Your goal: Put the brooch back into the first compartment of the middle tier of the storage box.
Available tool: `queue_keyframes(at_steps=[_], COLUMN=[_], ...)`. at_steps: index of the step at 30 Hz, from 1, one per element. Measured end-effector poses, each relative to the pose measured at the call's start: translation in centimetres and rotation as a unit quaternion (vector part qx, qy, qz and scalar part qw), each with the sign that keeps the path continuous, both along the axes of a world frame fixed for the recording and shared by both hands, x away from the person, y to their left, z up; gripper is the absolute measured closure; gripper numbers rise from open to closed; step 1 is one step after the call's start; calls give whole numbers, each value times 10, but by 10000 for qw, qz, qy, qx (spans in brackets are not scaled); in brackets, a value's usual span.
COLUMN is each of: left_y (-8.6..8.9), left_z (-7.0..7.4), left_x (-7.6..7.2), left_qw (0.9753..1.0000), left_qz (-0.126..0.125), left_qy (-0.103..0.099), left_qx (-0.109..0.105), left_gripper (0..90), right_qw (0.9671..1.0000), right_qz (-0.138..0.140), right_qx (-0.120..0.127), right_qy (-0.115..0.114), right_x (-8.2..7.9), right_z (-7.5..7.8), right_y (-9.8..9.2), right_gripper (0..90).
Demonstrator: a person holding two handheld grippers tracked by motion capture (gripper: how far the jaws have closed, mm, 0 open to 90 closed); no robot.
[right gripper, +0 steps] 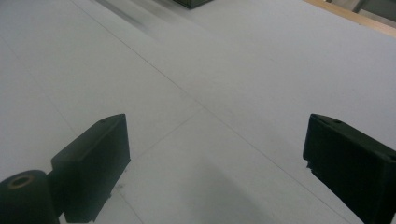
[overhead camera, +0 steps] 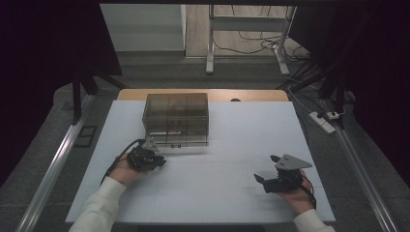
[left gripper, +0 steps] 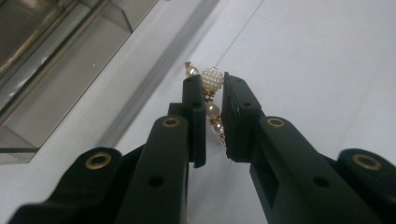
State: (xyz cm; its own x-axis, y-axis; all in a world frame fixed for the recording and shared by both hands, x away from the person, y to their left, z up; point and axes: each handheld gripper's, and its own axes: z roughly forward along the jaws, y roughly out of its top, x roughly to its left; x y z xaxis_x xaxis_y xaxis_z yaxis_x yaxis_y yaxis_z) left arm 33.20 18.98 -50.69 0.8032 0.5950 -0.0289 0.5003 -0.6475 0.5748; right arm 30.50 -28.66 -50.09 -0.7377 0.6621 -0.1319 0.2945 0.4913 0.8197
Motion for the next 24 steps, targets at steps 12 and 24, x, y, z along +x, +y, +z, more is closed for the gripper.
queue_keyframes(at_steps=[12,24], left_y=[8,11], left_z=[11,21], left_x=[-4,-8], left_qw=[9995,9982], left_qz=[131,181], left_qy=[-168,-357], left_qx=[-241,-447], left_gripper=[798,797], right_qw=[10000,10000], right_qz=[5,-1], right_qx=[1,11], right_qy=[12,-4], right_x=[0,0], right_z=[0,0], right_y=[0,0], right_gripper=[71,71])
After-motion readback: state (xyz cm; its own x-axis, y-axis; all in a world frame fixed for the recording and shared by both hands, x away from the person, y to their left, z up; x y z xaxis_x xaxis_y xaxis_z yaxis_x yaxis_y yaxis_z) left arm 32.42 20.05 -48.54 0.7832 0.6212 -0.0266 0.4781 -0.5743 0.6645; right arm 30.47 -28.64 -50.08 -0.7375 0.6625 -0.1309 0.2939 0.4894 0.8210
